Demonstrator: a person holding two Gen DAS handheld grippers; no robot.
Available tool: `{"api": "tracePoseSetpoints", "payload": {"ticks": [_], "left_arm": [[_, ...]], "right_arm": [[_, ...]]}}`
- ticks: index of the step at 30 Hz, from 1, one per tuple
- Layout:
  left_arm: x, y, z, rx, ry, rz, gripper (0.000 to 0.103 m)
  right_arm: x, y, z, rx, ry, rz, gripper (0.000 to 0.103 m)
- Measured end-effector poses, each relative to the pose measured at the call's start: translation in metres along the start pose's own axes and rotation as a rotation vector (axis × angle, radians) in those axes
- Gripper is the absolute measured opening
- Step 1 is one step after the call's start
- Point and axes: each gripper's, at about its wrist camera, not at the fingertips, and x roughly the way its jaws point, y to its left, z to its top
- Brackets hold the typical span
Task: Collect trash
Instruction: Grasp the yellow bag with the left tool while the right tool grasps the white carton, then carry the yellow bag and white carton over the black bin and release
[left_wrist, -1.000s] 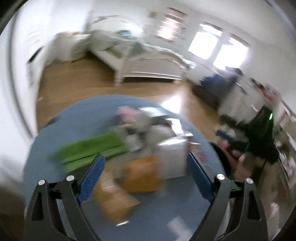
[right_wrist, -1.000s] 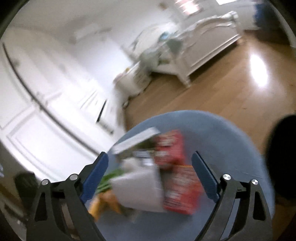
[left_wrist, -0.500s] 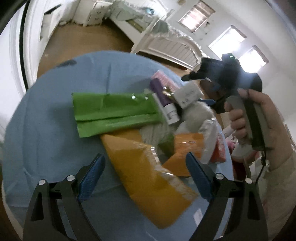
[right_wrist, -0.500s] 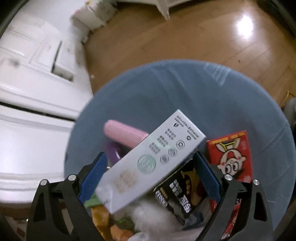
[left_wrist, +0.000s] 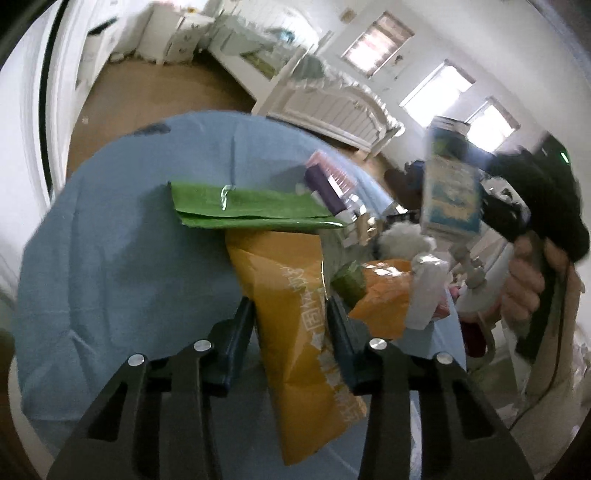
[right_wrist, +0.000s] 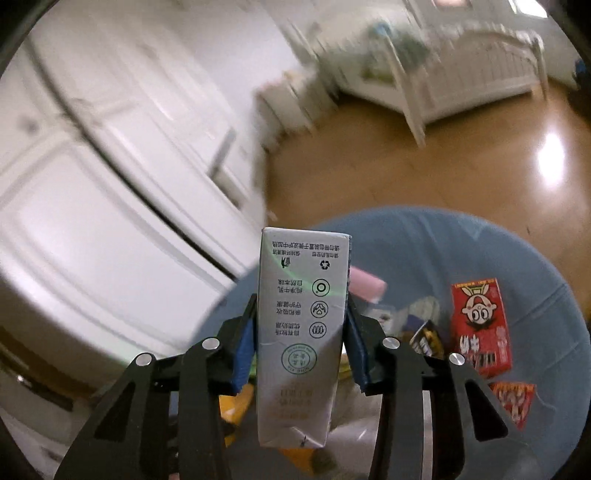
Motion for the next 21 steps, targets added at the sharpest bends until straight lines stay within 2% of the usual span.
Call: {"api": "tracePoseSetpoints", "payload": {"ticks": [4, 7, 10, 14, 18, 21], "left_arm": [[-0.024, -0.021, 0.004, 0.063, -0.079, 0.002, 0.04], [-0.034, -0.051, 0.014, 0.12, -0.114, -0.037, 0.04], [-0.036, -0.086, 0.026, 0.181, -0.137, -0.096, 0.04], [-0.013, -0.145, 0.041, 0.277, -0.127, -0.179, 0.04], [0.024, -0.201, 0.044, 0.375, -0.1, -0.25, 0.041], [0.064, -0.247, 0.042, 0.429, -0.051, -0.32, 0.041]], "right_arm": [[-0.053, 0.007, -0.036, -0.055, -0.154, -0.011, 0.043], [-0.089, -0.011, -0.057, -0.03, -0.255, -0.037, 0.043], [-0.12, -0.039, -0.078, 0.012, -0.351, -0.1, 0.043], [-0.169, -0.076, -0.1, 0.034, -0.47, -0.232, 0.043], [-0.199, -0.118, -0.109, 0.051, -0.531, -0.362, 0.043], [-0.222, -0.156, -0.119, 0.11, -0.563, -0.439, 0.043]]}}
